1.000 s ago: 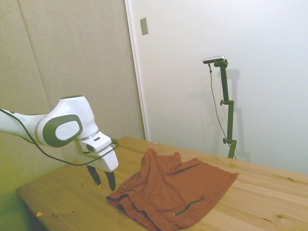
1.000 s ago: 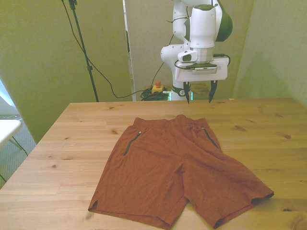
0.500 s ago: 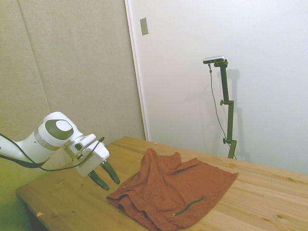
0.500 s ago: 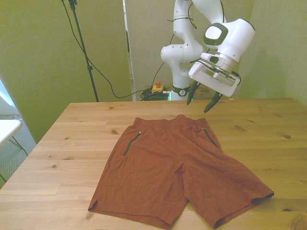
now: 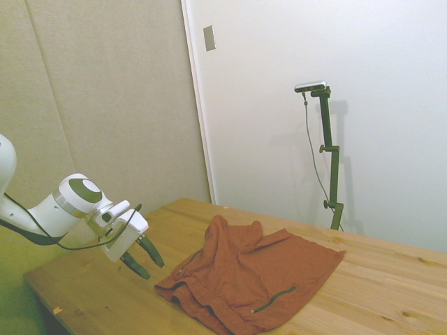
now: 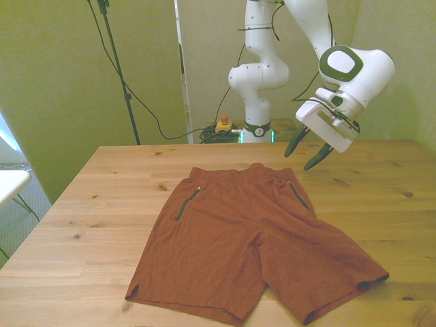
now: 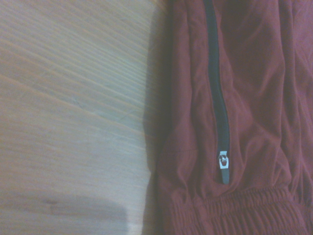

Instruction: Fold the shorts

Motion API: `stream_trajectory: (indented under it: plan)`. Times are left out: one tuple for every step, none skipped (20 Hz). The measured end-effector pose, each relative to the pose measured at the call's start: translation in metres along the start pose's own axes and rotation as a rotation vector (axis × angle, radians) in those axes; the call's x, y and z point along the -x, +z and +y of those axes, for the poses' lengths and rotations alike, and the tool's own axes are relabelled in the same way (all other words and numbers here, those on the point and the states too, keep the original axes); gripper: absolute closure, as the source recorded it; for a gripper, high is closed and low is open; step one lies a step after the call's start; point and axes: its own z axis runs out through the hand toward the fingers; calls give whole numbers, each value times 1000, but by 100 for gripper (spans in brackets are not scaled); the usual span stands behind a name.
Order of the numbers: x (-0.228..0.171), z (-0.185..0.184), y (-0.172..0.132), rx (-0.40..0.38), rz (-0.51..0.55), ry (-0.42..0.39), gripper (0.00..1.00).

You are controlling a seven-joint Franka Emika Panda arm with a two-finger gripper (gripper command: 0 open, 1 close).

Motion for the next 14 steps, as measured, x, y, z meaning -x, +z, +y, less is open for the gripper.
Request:
stream_trajectory:
  plan:
    - [1,-1,4,6,-2,-2,0]
    - [1,-2,8,12,-5,-4,0]
    - [2,-3,11,18,-7,-7,0]
    - [3,-3,15,23,-11,-9,0]
    - [4,-4,18,29,-15,-11,0]
    - [5,-4,21,34,-15,-14,0]
    - [4,-4,22,37,-9,-15,0]
    - [4,-3,24,40,-6,-14,0]
    - [4,-2,25,44,-4,-14,0]
    - [4,-1,27,49,-1,-13,0]
    - [3,1,29,54,1,-12,0]
    - [2,3,31,58,0,-8,0]
    - [1,5,33,62,-3,-4,0]
    - [0,7,35,66,-5,-1,0]
